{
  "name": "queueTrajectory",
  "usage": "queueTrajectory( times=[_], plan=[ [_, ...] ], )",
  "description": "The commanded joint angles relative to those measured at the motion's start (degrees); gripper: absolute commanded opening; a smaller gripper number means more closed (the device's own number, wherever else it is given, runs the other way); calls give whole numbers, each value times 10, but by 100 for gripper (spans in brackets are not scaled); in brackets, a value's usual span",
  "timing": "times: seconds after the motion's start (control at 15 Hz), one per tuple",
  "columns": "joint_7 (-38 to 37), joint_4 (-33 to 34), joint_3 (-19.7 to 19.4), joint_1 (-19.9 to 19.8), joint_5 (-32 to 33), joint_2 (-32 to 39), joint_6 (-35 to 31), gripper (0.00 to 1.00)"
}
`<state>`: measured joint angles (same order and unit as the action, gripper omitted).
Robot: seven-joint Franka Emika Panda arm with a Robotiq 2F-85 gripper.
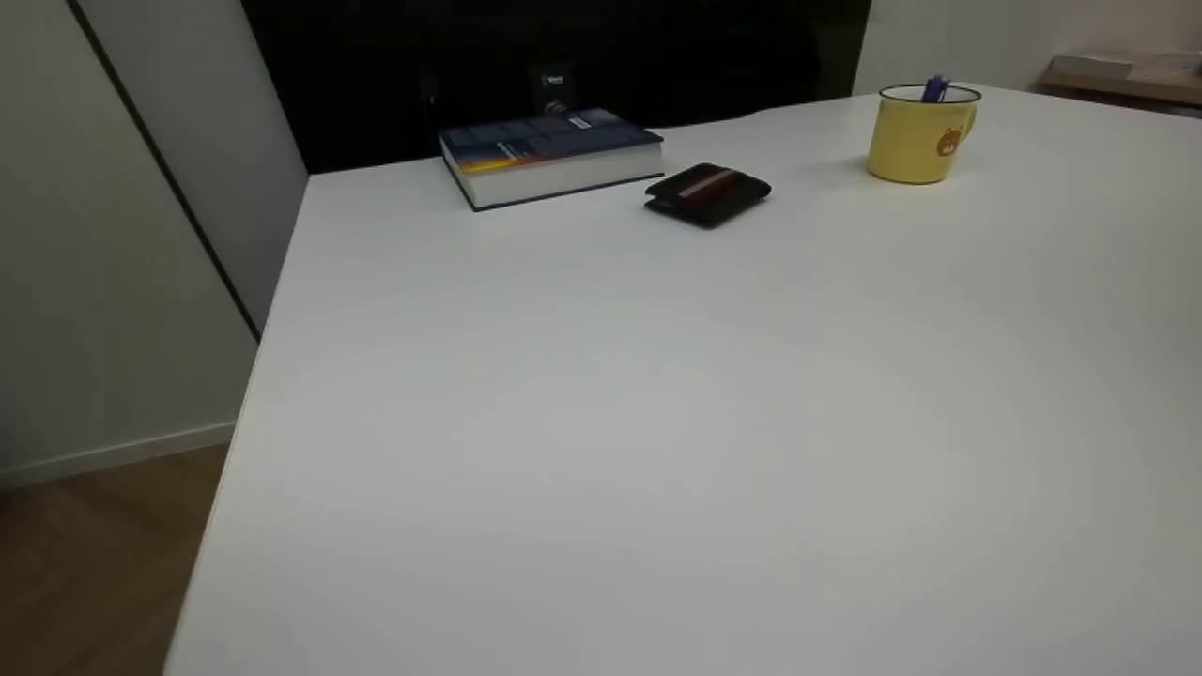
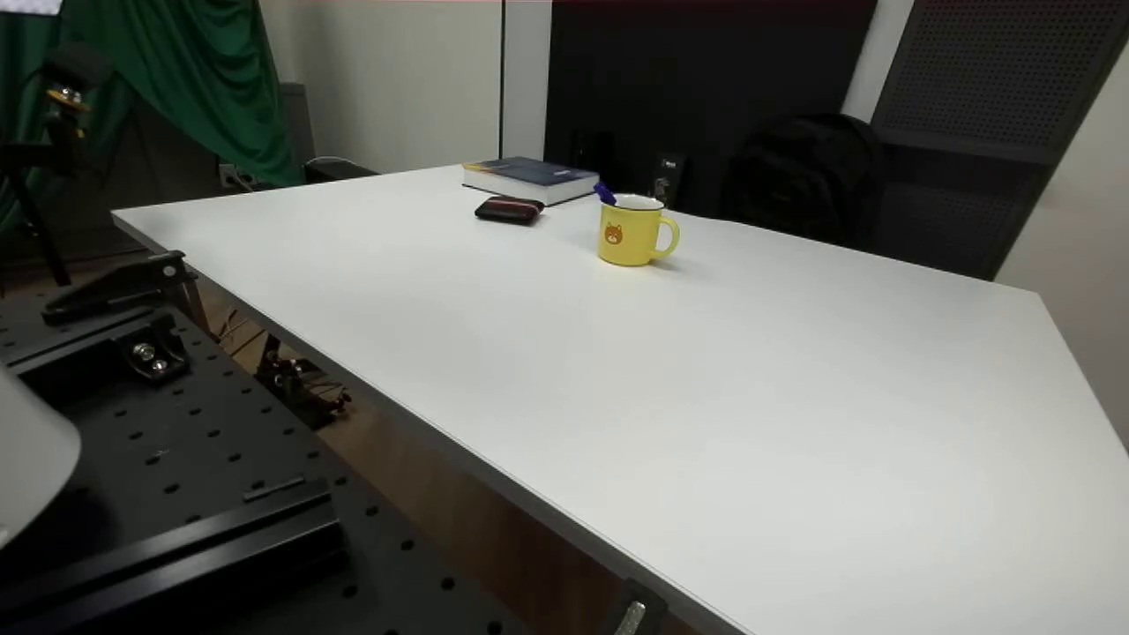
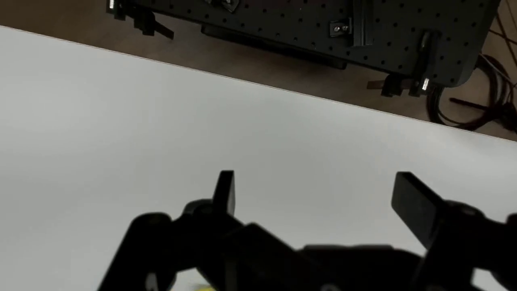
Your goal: Remove the blue marker from the mug, place the marker back in the mug, take the marker out of the mug
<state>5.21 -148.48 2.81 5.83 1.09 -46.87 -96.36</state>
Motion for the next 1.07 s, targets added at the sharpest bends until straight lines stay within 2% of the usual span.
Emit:
queueTrajectory(
  times=[0.0, 0.4, 0.73, 1.0],
  plan=[
    [18, 25, -38, -33, 30, 25, -1, 100],
    [74, 85, -109, -74, 58, 91, -27, 100],
    [159, 157, -174, -83, 34, 192, -73, 100],
    [208, 222, -198, -87, 13, 274, -75, 100]
  ],
)
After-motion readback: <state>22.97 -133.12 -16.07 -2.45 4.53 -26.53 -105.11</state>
